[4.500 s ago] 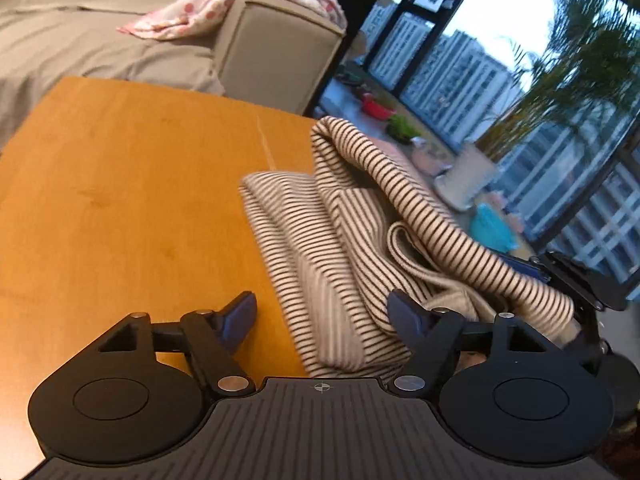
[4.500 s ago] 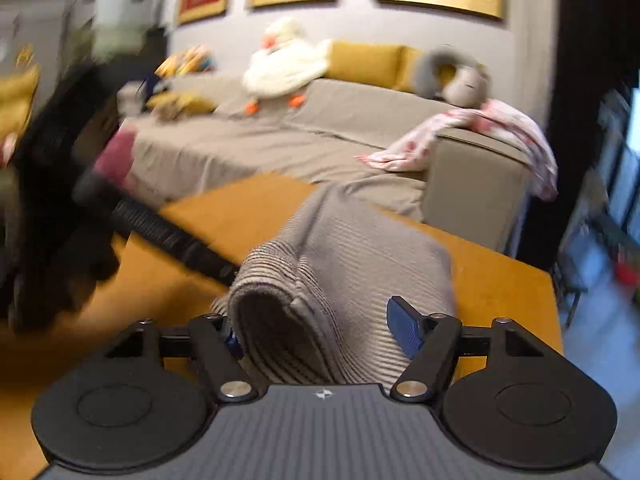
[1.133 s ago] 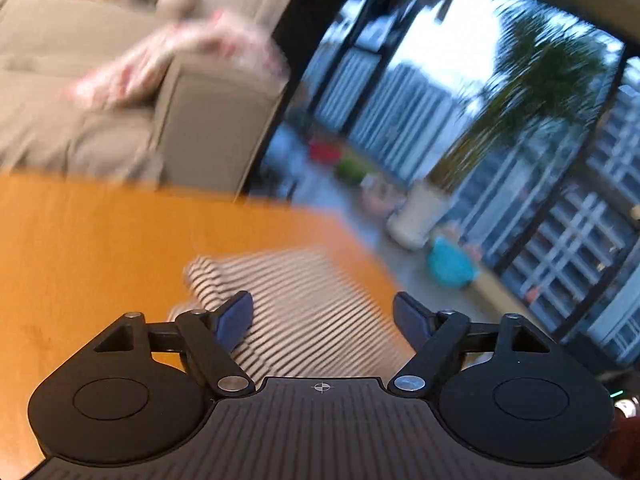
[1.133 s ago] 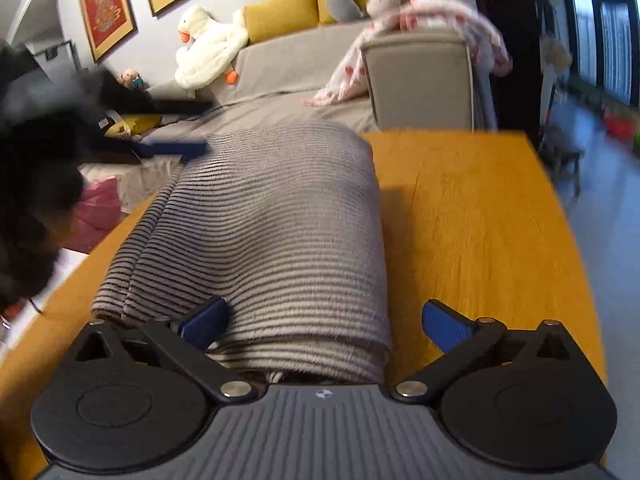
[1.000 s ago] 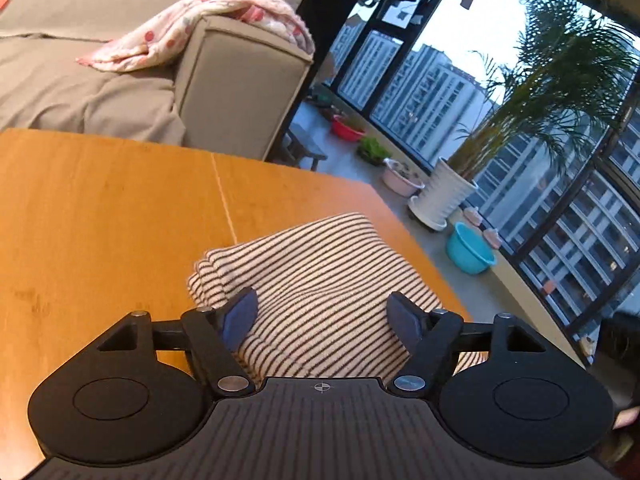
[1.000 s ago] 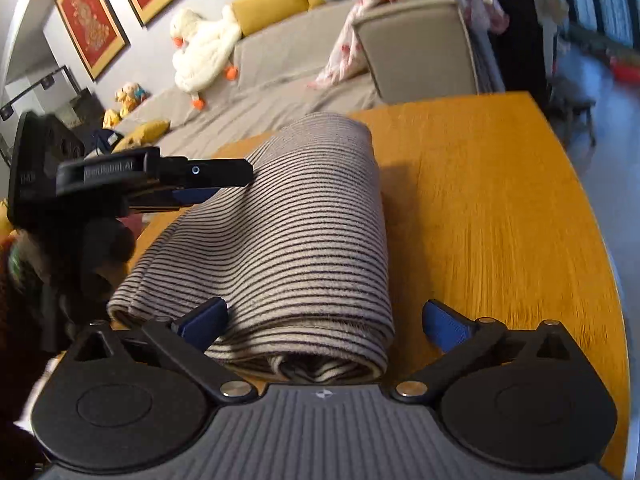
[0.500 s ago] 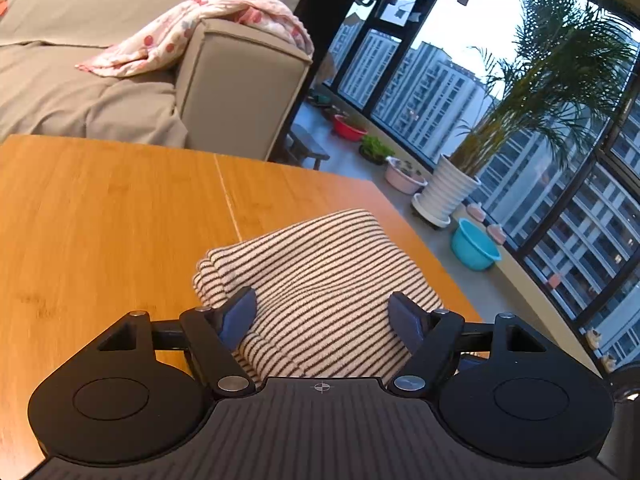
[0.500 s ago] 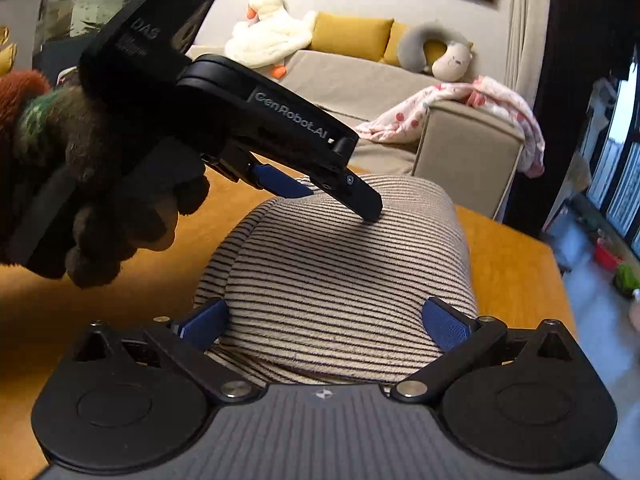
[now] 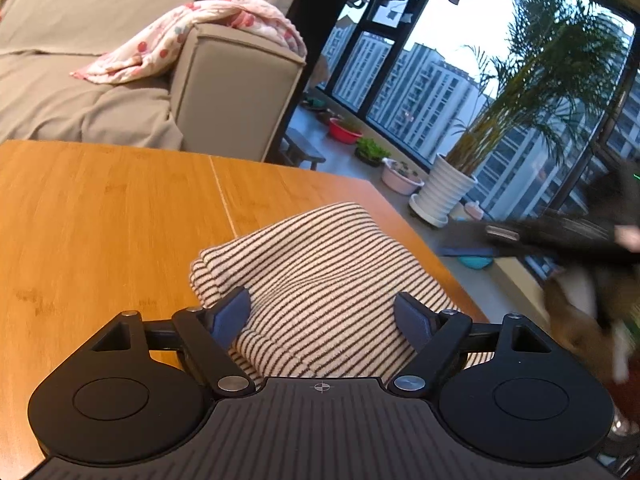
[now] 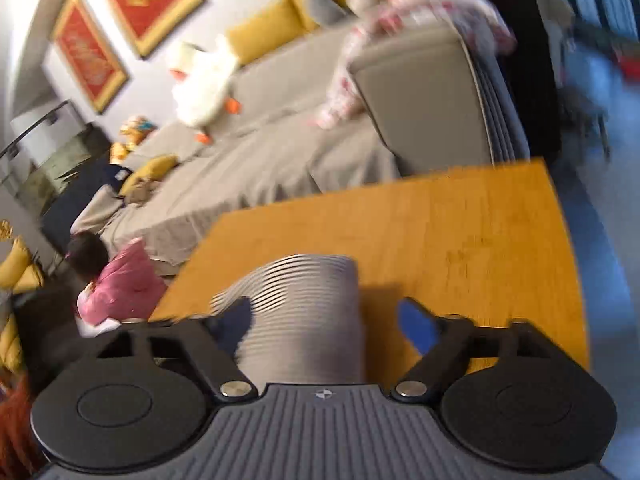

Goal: Fold clothes

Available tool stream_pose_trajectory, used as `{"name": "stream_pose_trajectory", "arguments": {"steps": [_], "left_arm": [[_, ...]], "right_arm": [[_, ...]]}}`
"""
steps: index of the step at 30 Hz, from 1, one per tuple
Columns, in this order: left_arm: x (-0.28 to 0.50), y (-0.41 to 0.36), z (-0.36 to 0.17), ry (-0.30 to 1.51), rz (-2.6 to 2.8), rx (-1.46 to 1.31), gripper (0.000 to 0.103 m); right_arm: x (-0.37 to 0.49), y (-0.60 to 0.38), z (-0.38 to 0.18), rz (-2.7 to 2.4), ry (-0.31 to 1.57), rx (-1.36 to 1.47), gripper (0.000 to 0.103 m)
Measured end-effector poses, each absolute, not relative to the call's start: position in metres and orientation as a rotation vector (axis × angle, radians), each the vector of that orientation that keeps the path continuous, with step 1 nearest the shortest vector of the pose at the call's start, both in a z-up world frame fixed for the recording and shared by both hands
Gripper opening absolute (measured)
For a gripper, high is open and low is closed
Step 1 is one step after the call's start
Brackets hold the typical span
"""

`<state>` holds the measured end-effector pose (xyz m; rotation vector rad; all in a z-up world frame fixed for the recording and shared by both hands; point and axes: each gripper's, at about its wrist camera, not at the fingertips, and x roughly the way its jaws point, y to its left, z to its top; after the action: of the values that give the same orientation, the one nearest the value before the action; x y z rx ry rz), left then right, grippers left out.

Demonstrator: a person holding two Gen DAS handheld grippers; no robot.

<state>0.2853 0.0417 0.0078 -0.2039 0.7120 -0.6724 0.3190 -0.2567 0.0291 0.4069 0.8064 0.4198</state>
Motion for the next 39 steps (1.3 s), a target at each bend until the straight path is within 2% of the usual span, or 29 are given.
{"name": "stream_pose_trajectory", "arguments": {"steps": [3, 5, 9, 12, 13, 15, 17, 26, 30, 33, 36, 39], "left_arm": [[0.285, 0.043, 0.009, 0.719, -0.672, -0.192, 0.084], [0.285, 0.044, 0.009, 0.725, -0.672, -0.191, 0.084], [0.286, 0.047, 0.008, 0.726, -0.686, -0.198, 0.094], [0.288, 0.044, 0.004, 0.718, -0.701, -0.191, 0.091], [0.287, 0.042, 0.005, 0.713, -0.702, -0.185, 0.090], [0.287, 0.038, 0.006, 0.702, -0.703, -0.171, 0.090], [0.286, 0.037, 0.007, 0.704, -0.700, -0.167, 0.091], [0.281, 0.054, 0.041, 0.635, -0.690, -0.219, 0.091], [0.308, 0.046, 0.021, 0.722, -0.614, -0.182, 0.083], [0.327, 0.043, -0.005, 0.812, -0.598, -0.234, 0.088], [0.333, 0.045, -0.011, 0.829, -0.597, -0.286, 0.089], [0.329, 0.043, -0.005, 0.824, -0.576, -0.251, 0.089]], "right_arm": [[0.351, -0.248, 0.003, 0.451, 0.903, 0.513, 0.072], [0.359, -0.239, -0.002, 0.513, 0.902, 0.547, 0.062], [0.321, -0.209, 0.026, 0.616, 0.690, 0.300, 0.062], [0.329, -0.211, 0.001, 0.482, 0.790, 0.259, 0.061], [0.331, -0.216, -0.008, 0.459, 0.812, 0.289, 0.070], [0.332, -0.228, -0.018, 0.463, 0.816, 0.400, 0.070], [0.327, -0.224, -0.017, 0.449, 0.806, 0.384, 0.073], [0.252, -0.213, 0.027, 0.383, 0.585, 0.054, 0.080], [0.202, -0.197, 0.036, 0.494, 0.540, 0.044, 0.080], [0.166, -0.173, 0.015, 0.539, 0.557, -0.070, 0.081], [0.144, -0.148, -0.001, 0.476, 0.455, -0.258, 0.084], [0.148, -0.149, 0.002, 0.481, 0.473, -0.219, 0.086]]}}
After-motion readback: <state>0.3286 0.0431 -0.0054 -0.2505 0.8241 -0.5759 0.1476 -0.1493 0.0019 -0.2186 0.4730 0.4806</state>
